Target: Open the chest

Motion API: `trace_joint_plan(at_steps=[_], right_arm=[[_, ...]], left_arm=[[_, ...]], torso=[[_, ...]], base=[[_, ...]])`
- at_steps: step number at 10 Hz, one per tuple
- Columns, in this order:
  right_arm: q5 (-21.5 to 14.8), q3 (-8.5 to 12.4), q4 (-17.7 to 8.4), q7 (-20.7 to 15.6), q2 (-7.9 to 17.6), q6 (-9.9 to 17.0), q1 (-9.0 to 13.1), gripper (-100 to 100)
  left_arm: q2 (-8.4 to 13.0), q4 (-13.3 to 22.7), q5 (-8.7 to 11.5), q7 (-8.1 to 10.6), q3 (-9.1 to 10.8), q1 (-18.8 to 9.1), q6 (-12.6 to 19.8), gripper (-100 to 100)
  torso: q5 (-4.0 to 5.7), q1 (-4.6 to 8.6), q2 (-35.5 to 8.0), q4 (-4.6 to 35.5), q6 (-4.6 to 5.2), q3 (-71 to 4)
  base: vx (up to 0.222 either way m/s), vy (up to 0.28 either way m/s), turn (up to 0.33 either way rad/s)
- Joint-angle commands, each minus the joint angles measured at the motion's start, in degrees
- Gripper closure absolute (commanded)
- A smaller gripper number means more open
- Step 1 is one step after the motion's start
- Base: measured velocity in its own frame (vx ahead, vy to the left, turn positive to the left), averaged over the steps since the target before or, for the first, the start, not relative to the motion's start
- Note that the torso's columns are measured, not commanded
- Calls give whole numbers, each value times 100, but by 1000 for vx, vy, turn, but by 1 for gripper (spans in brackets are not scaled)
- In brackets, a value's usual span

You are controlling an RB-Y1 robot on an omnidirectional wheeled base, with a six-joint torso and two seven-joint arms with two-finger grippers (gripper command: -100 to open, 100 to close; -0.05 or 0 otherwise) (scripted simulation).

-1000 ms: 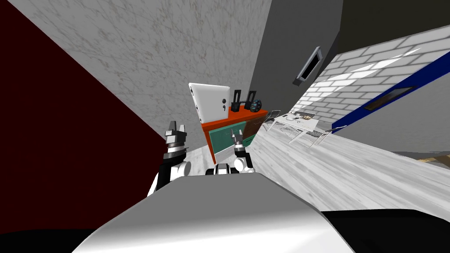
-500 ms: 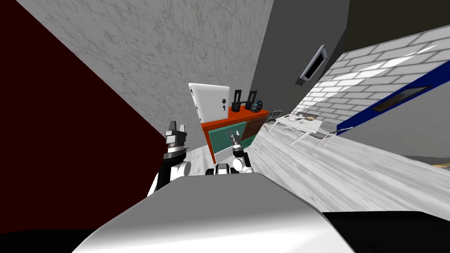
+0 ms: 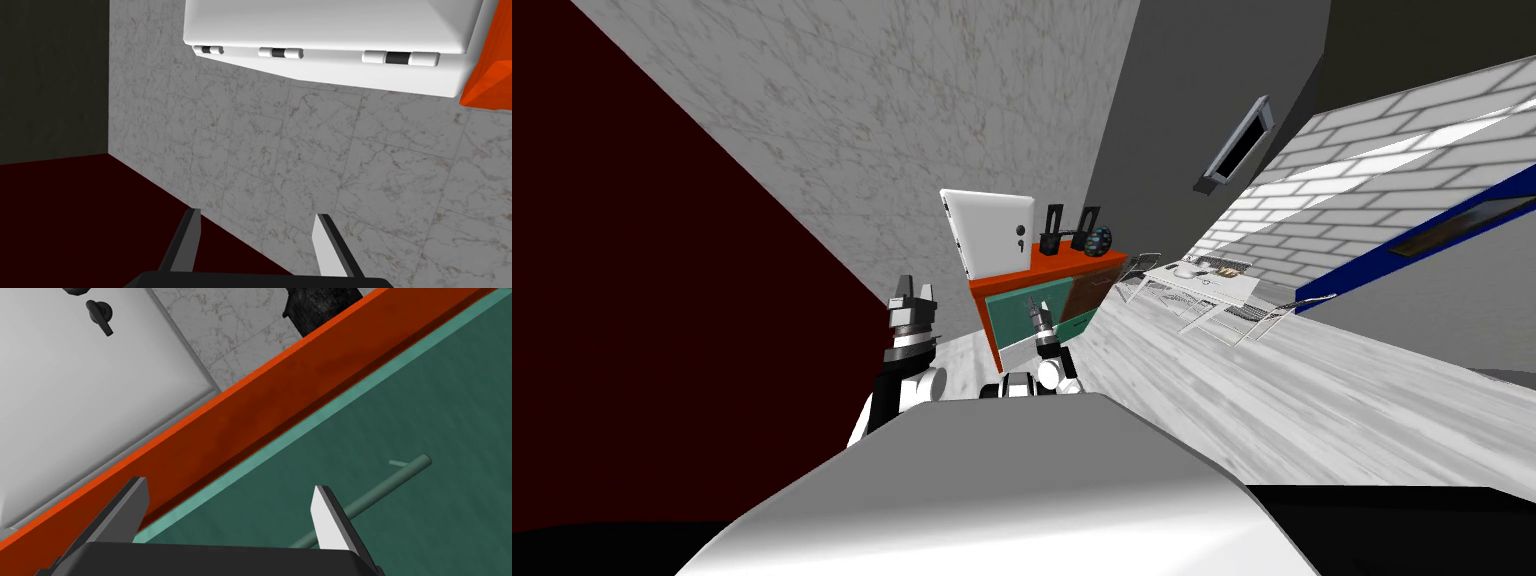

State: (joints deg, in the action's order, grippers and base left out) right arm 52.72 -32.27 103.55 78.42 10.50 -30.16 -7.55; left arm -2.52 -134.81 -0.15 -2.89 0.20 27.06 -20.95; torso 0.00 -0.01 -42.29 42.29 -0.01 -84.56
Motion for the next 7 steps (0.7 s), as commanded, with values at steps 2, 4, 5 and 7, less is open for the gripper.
trace_joint_plan(at_steps=[2, 4, 5, 7], right_arm=[[327, -172, -159, 552, 42, 21, 117, -100], [530, -284, -264, 831, 64, 33, 193, -100], [723, -390, -365, 1066, 87, 44, 266, -100], [904, -490, -459, 1344, 112, 54, 334, -100]], left_arm=[[0, 0, 0, 0, 0, 0, 0, 0], [0, 0, 0, 0, 0, 0, 0, 0], [0, 0, 0, 0, 0, 0, 0, 0], [0, 0, 0, 0, 0, 0, 0, 0]], torso=[[1, 3, 1, 0, 0, -1], [1, 2, 2, -1, 0, -1], [0, 0, 0, 0, 2, 0], [2, 6, 0, 0, 0, 0]], base=[[1, -34, 51], [0, -32, 45], [-5, -34, 55], [-4, -41, 63]])
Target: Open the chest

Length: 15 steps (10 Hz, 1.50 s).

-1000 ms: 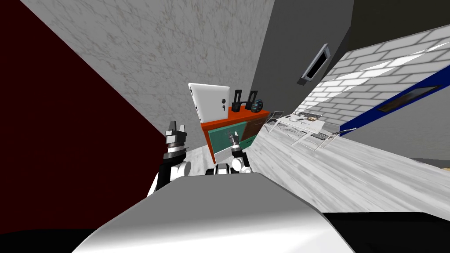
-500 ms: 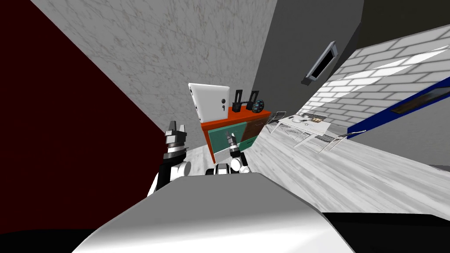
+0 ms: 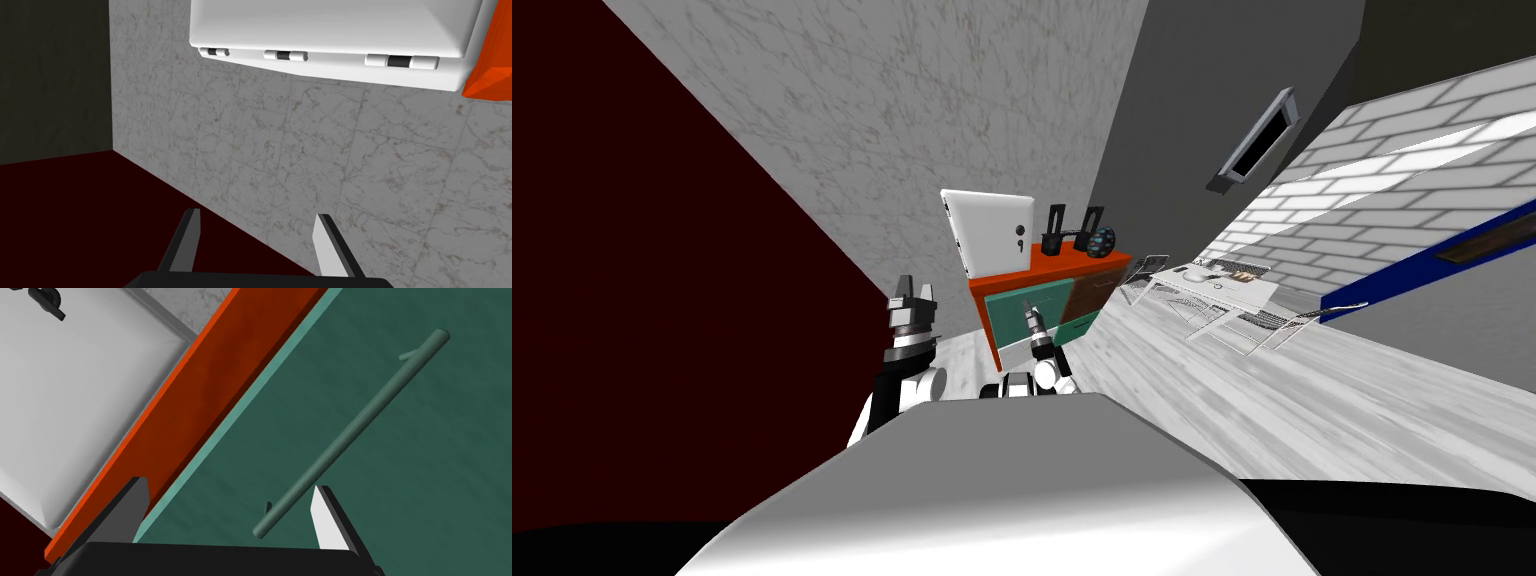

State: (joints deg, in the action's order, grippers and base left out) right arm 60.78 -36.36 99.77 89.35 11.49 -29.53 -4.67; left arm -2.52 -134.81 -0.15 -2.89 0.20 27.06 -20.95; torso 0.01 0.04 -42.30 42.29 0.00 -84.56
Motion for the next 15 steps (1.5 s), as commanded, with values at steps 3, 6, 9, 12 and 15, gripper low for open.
trace_joint_plan(at_steps=[3, 6, 9, 12, 15], right_arm=[[422, -259, -251, 685, 72, 9, 167, -100], [687, -404, -389, 1057, 142, 25, 266, -100], [949, -548, -524, 1420, 227, 40, 364, -100], [1078, -463, -489, 1328, 163, 220, 414, -100], [1000, -543, -529, 1432, 218, 78, 382, 100]], left_arm=[[0, 0, 0, 0, 0, 0, 0, 0], [0, 0, 0, 0, 0, 0, 0, 0], [0, 0, 0, 0, 0, 0, 0, 0], [0, 0, 0, 0, 0, 0, 0, 0], [-1, -1, 0, 0, 0, 1, 0, 0]], torso=[[-2, -7, 2, -1, 1, -2], [-1, -4, 1, 0, 0, -1], [-1, -3, 0, 0, 0, 0], [-3, -10, 2, 0, 1, -1], [-1, -4, 2, -2, 0, -3]], base=[[0, -26, 39], [1, -25, 43], [-5, -34, 46], [13, -4, -7], [28, 16, 6]])
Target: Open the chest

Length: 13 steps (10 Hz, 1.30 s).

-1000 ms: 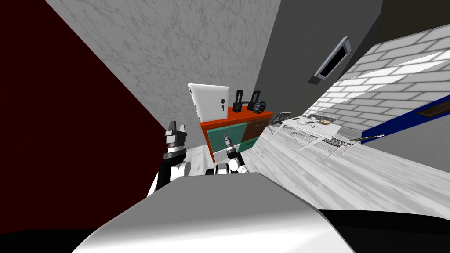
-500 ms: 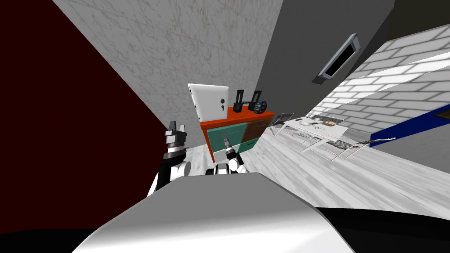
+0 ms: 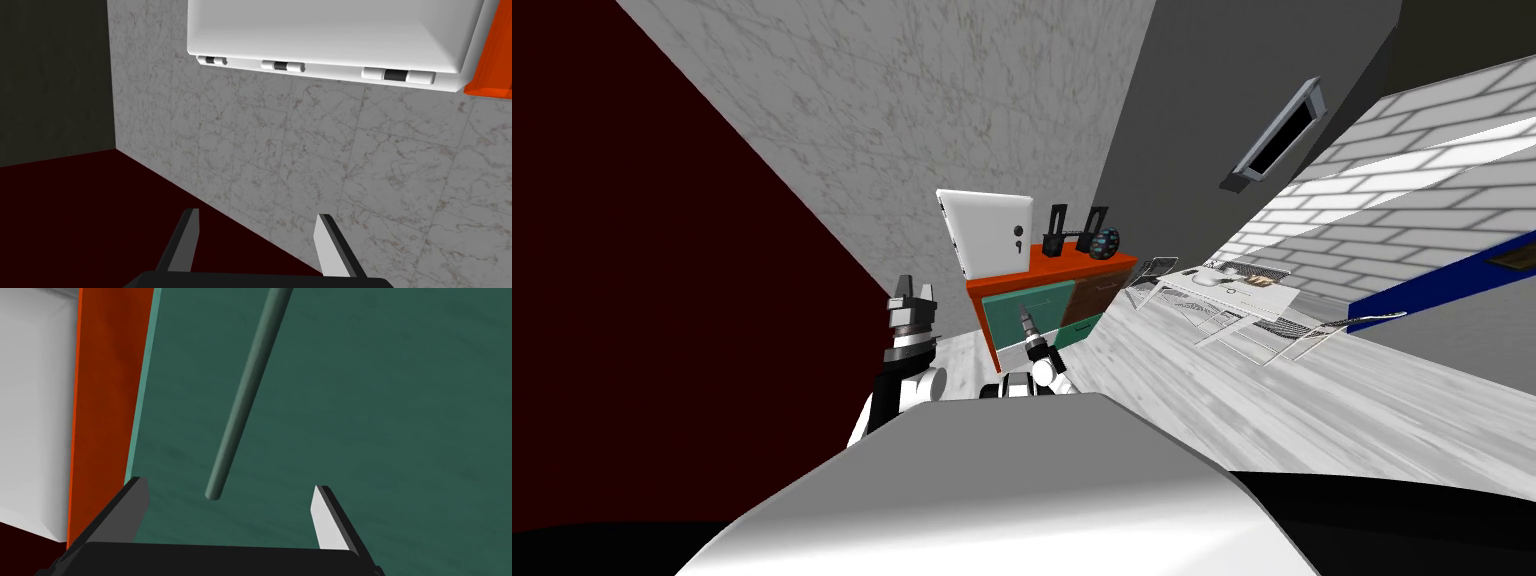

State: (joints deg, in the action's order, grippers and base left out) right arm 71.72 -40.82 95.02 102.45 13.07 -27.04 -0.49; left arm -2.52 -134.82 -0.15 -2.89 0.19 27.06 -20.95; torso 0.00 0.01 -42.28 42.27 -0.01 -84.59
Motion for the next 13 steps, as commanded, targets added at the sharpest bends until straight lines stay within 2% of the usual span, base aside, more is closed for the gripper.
trace_joint_plan(at_steps=[1, 2, 13], right_arm=[[-56, -59, -37, 53, 23, -83, -17, 100], [-58, -158, 51, 261, 61, -226, 0, -100], [30, -616, 276, 1335, 374, -842, -80, -100]], left_arm=[[0, 0, 0, 0, 0, -1, 0, 0], [0, 1, 0, 0, 0, -2, 1, 0], [1, 0, 0, 0, 1, 0, 0, 0]], torso=[[4, 11, -28, 8, -1, 18], [5, 13, 13, -26, 7, 2], [1, 3, 2, 1, 1, 0]], base=[[-22, -6, 32], [-8, -14, 38], [17, -39, 30]])
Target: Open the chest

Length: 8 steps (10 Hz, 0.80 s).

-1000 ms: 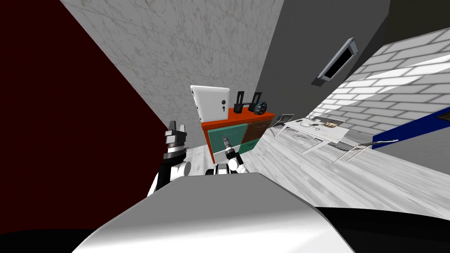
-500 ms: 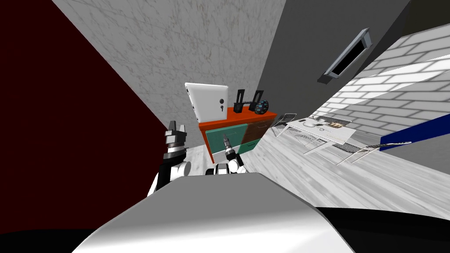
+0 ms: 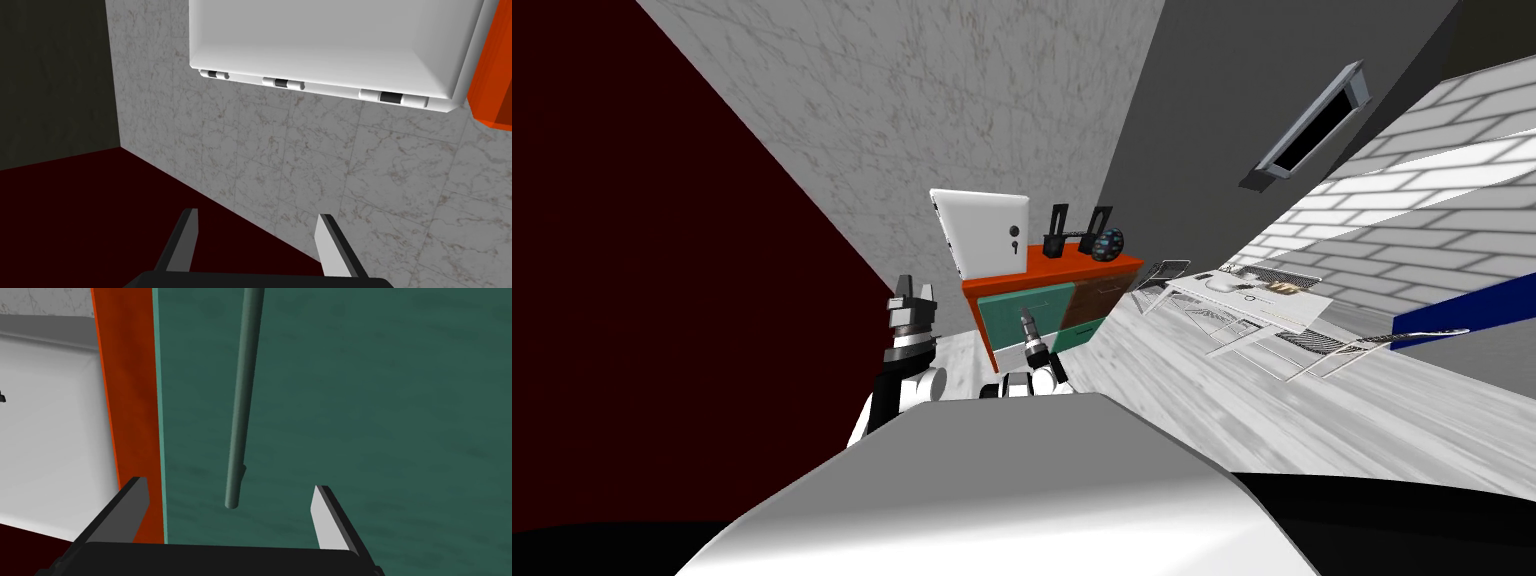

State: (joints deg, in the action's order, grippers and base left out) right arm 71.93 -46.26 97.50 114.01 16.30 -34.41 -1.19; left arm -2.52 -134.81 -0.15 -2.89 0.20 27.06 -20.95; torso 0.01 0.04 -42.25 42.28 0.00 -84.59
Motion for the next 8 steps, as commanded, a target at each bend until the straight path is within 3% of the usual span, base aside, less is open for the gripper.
trace_joint_plan(at_steps=[1, 4, 5, 6, 8], right_arm=[[13, -104, 43, 253, 72, -148, -17, -100], [182, 58, 155, -29, -51, 139, 22, -100], [131, 13, 123, 43, -28, 53, 6, -100], [34, -67, 59, 175, 48, -89, -15, 100], [110, -15, 155, 56, 5, 51, 2, 100]], left_arm=[[0, 0, 0, 0, 0, 0, 0, 0], [0, 0, 0, 0, 0, 1, 0, 0], [-1, 0, 0, 0, 0, 1, 0, 0], [0, 0, 0, 0, 0, 0, 0, 0], [0, 0, 0, 0, 0, -1, 0, 0]], torso=[[0, 0, -1, 0, 0, 1], [-4, -15, 6, -1, 0, -3], [-4, -14, 16, -4, 0, -9], [-2, -5, -3, -1, -1, 0], [0, 0, -17, 1, 0, 14]], base=[[14, -38, 21], [46, 2, -37], [42, 11, -7], [-44, -2, 79], [-69, -17, -20]])
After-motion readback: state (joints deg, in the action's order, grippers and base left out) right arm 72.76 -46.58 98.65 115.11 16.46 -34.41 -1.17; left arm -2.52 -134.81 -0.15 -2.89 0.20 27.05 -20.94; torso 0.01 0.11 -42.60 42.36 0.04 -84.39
